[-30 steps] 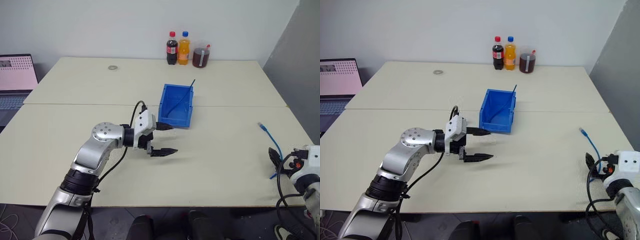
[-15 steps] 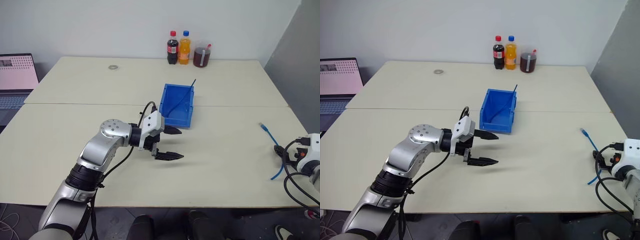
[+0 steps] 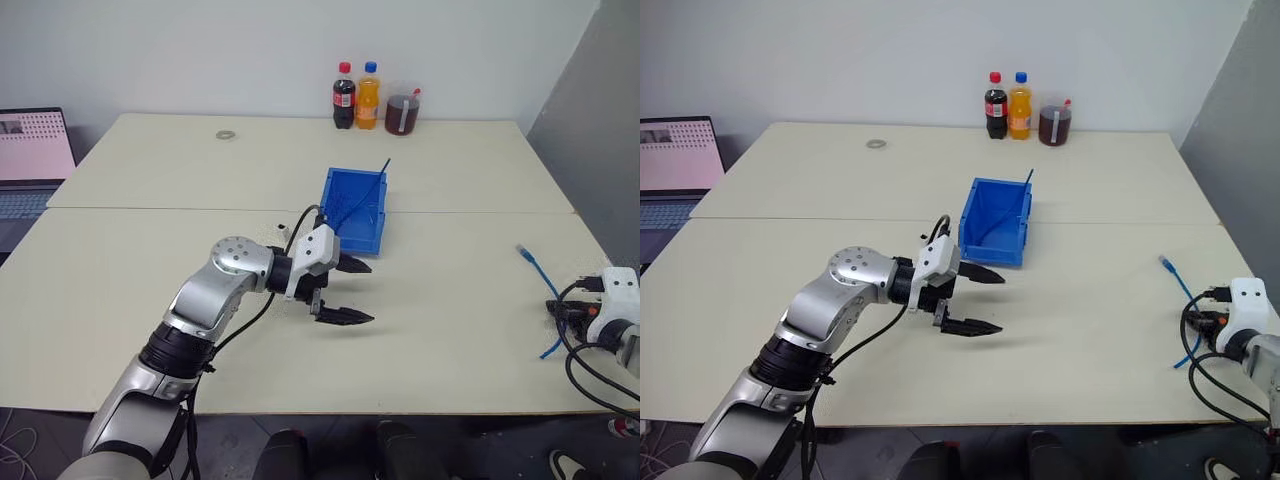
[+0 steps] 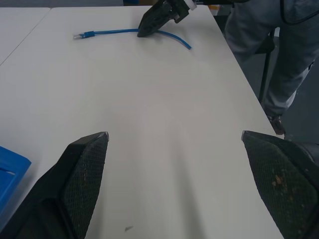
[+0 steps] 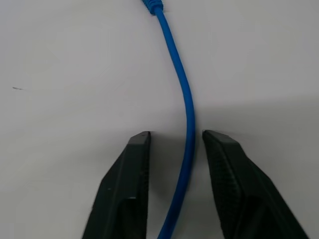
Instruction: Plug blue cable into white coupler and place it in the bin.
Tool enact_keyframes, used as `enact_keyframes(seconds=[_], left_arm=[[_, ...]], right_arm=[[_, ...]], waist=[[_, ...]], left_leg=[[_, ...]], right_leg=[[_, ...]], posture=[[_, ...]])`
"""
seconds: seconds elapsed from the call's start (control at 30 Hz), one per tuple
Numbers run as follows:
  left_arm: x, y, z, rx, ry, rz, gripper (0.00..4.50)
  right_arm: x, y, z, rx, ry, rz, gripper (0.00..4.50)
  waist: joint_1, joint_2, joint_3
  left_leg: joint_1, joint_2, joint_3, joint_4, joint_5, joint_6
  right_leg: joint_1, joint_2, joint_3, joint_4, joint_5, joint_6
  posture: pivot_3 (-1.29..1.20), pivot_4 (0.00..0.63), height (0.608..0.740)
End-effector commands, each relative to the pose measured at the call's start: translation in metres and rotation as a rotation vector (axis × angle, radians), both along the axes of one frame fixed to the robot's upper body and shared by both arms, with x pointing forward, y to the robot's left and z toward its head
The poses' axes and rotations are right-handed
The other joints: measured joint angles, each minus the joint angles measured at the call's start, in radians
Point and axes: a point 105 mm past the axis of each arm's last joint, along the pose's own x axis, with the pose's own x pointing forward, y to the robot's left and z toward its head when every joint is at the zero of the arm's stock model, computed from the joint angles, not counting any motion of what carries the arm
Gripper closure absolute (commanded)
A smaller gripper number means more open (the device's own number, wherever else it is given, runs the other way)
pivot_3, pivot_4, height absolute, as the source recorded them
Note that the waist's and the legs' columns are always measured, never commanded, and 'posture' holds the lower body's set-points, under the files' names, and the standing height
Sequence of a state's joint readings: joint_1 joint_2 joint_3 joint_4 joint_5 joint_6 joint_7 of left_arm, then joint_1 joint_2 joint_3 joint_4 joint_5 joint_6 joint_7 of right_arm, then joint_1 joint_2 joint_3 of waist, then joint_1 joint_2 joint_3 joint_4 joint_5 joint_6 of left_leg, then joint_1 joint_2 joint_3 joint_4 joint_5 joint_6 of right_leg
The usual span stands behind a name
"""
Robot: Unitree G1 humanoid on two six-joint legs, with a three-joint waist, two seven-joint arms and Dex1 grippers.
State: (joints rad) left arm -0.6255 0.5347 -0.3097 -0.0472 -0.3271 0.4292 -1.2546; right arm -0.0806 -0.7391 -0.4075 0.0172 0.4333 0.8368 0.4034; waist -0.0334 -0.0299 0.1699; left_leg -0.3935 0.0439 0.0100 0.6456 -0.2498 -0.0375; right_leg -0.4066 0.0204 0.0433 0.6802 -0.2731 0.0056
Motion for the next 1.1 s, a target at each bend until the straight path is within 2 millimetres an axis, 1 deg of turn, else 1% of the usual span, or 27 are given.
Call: enact_keyframes(seconds=[0.03, 0.07, 0.1, 0.23, 0.3, 0.37, 0.43, 0.47, 0.53, 0.6, 0.63, 0.67, 0.7, 0.73, 0.77, 0.9, 1.0, 1.03, 1.1], left_arm=[[-0.002, -0.003, 0.008, -0.004, -0.043, -0.019, 0.00], [-0.002, -0.002, 0.008, -0.005, -0.043, -0.017, 0.00], [-0.001, -0.002, 0.008, -0.005, -0.043, -0.014, 0.00], [-0.001, 0.000, 0.007, -0.005, -0.046, -0.010, 0.00], [0.000, 0.001, 0.005, -0.001, -0.048, -0.005, 0.00], [0.000, 0.004, 0.004, 0.001, -0.047, 0.006, 0.00], [0.001, 0.011, 0.004, 0.001, -0.038, 0.031, 0.00], [0.002, 0.016, 0.002, 0.005, -0.033, 0.052, 0.00], [0.003, 0.027, -0.002, 0.020, -0.030, 0.090, 0.00], [0.002, 0.041, -0.008, 0.038, -0.020, 0.138, 0.00], [0.001, 0.053, -0.014, 0.057, -0.008, 0.174, 0.00], [-0.001, 0.063, -0.019, 0.070, 0.005, 0.209, 0.00], [-0.003, 0.071, -0.022, 0.076, 0.016, 0.239, 0.00], [-0.004, 0.082, -0.026, 0.085, 0.028, 0.279, 0.00], [-0.006, 0.089, -0.029, 0.089, 0.037, 0.309, 0.00], [-0.015, 0.121, -0.038, 0.116, 0.052, 0.447, 0.00], [-0.015, 0.146, -0.042, 0.101, 0.074, 0.562, 0.00], [-0.016, 0.152, -0.044, 0.102, 0.079, 0.583, 0.00], [-0.018, 0.159, -0.047, 0.108, 0.085, 0.606, 0.00]], right_arm=[[0.001, 0.000, 0.004, -0.020, -0.003, -0.001, 3.98], [0.003, -0.001, 0.007, -0.034, -0.020, -0.003, 4.28], [0.004, -0.001, 0.010, -0.059, -0.027, 0.011, 4.49], [0.005, 0.003, 0.018, -0.080, -0.048, 0.047, 4.49], [0.007, 0.006, 0.027, -0.101, -0.066, 0.090, 4.49], [0.005, 0.015, 0.037, -0.130, -0.080, 0.187, 4.49], [0.000, 0.030, 0.048, -0.189, -0.090, 0.339, 4.49], [-0.003, 0.040, 0.054, -0.243, -0.097, 0.433, 4.49], [-0.008, 0.054, 0.061, -0.317, -0.108, 0.556, 4.49], [-0.010, 0.072, 0.069, -0.353, -0.141, 0.664, 4.49], [-0.011, 0.088, 0.071, -0.355, -0.162, 0.740, 4.49], [-0.013, 0.104, 0.072, -0.357, -0.175, 0.812, 4.49], [-0.014, 0.116, 0.071, -0.358, -0.183, 0.863, 4.49], [-0.013, 0.131, 0.069, -0.359, -0.199, 0.918, 4.49], [-0.012, 0.142, 0.067, -0.361, -0.214, 0.953, 4.49], [-0.004, 0.191, 0.052, -0.329, -0.248, 1.089, 4.49], [0.000, 0.228, 0.037, -0.282, -0.262, 1.180, 4.49], [0.001, 0.240, 0.031, -0.264, -0.260, 1.211, 4.49], [0.004, 0.257, 0.024, -0.246, -0.263, 1.250, 4.49]], waist=[[0.000, 0.000, 0.000], [0.001, 0.000, 0.000], [0.001, 0.000, 0.000], [0.001, 0.000, 0.000], [0.001, 0.000, 0.000], [0.001, 0.001, 0.000], [0.001, 0.002, 0.001], [0.001, 0.002, 0.001], [-0.002, 0.002, 0.001], [-0.007, 0.001, 0.002], [-0.008, 0.001, 0.002], [-0.011, 0.001, 0.002], [-0.015, 0.001, 0.002], [-0.017, 0.001, 0.002], [-0.017, 0.000, 0.003], [-0.019, -0.003, 0.005], [-0.016, -0.004, 0.005], [-0.014, -0.004, 0.005], [-0.007, -0.004, 0.005]], left_leg=[[0.000, 0.000, 0.000, 0.000, 0.000, 0.000], [0.000, 0.000, 0.000, 0.000, 0.000, 0.000], [0.000, 0.000, 0.000, 0.000, 0.000, 0.000], [0.000, 0.000, 0.000, 0.000, 0.000, 0.000], [0.000, 0.000, 0.000, 0.000, 0.000, 0.000], [0.000, 0.000, 0.000, 0.000, 0.000, 0.000], [0.000, -0.001, 0.000, 0.000, 0.000, 0.000], [0.000, -0.001, 0.000, 0.000, 0.000, 0.000], [0.000, 0.000, 0.000, 0.000, 0.000, 0.000], [0.001, 0.002, -0.001, 0.000, 0.000, 0.000], [0.001, 0.002, -0.001, 0.000, 0.000, 0.000], [0.001, 0.002, -0.001, 0.000, 0.000, 0.000], [0.001, 0.002, -0.001, -0.001, 0.000, 0.000], [0.002, 0.003, -0.002, -0.001, 0.000, 0.000], [0.002, 0.003, -0.002, -0.001, 0.000, 0.000], [0.002, 0.003, -0.003, 0.000, 0.000, 0.000], [0.001, 0.003, -0.005, 0.000, 0.000, 0.000], [0.000, 0.003, -0.005, 0.000, 0.000, 0.000], [-0.001, 0.003, -0.005, 0.000, 0.000, 0.000]], right_leg=[[0.000, 0.000, 0.000, 0.000, 0.000, 0.000], [0.000, 0.000, 0.000, 0.000, 0.000, 0.000], [0.000, 0.000, 0.000, 0.000, 0.000, 0.000], [0.000, 0.000, 0.000, 0.000, 0.000, 0.000], [0.000, 0.000, 0.000, 0.000, 0.000, 0.000], [0.000, 0.000, 0.000, 0.000, 0.000, 0.000], [0.000, 0.000, 0.000, 0.000, 0.000, 0.000], [0.000, 0.000, 0.000, 0.000, 0.000, 0.001], [0.000, 0.000, 0.000, 0.000, -0.001, 0.000], [0.000, 0.002, 0.000, 0.000, -0.001, 0.000], [0.000, 0.002, 0.000, 0.000, -0.001, 0.000], [0.000, 0.002, 0.000, 0.000, -0.001, 0.000], [0.000, 0.002, 0.000, 0.000, -0.001, 0.000], [0.000, 0.002, 0.000, 0.000, -0.001, 0.000], [0.000, 0.002, 0.000, 0.000, -0.001, 0.000], [0.000, 0.000, -0.001, 0.001, -0.001, 0.000], [-0.001, -0.003, -0.001, 0.000, -0.001, 0.000], [-0.001, -0.003, -0.001, 0.000, -0.001, 0.000], [-0.002, -0.004, -0.002, 0.000, -0.001, 0.000]], posture=[[0.00, 0.150, 0.740], [0.00, 0.150, 0.740], [0.00, 0.150, 0.740], [0.00, 0.150, 0.740], [0.00, 0.150, 0.740], [0.00, 0.150, 0.740], [0.00, 0.150, 0.740], [0.00, 0.150, 0.740], [0.00, 0.150, 0.740], [0.00, 0.150, 0.740], [0.00, 0.150, 0.740], [0.00, 0.150, 0.740], [0.00, 0.150, 0.740], [0.00, 0.150, 0.740], [0.00, 0.150, 0.740], [0.00, 0.150, 0.740], [0.00, 0.150, 0.740], [0.00, 0.150, 0.740], [0.00, 0.150, 0.740]])
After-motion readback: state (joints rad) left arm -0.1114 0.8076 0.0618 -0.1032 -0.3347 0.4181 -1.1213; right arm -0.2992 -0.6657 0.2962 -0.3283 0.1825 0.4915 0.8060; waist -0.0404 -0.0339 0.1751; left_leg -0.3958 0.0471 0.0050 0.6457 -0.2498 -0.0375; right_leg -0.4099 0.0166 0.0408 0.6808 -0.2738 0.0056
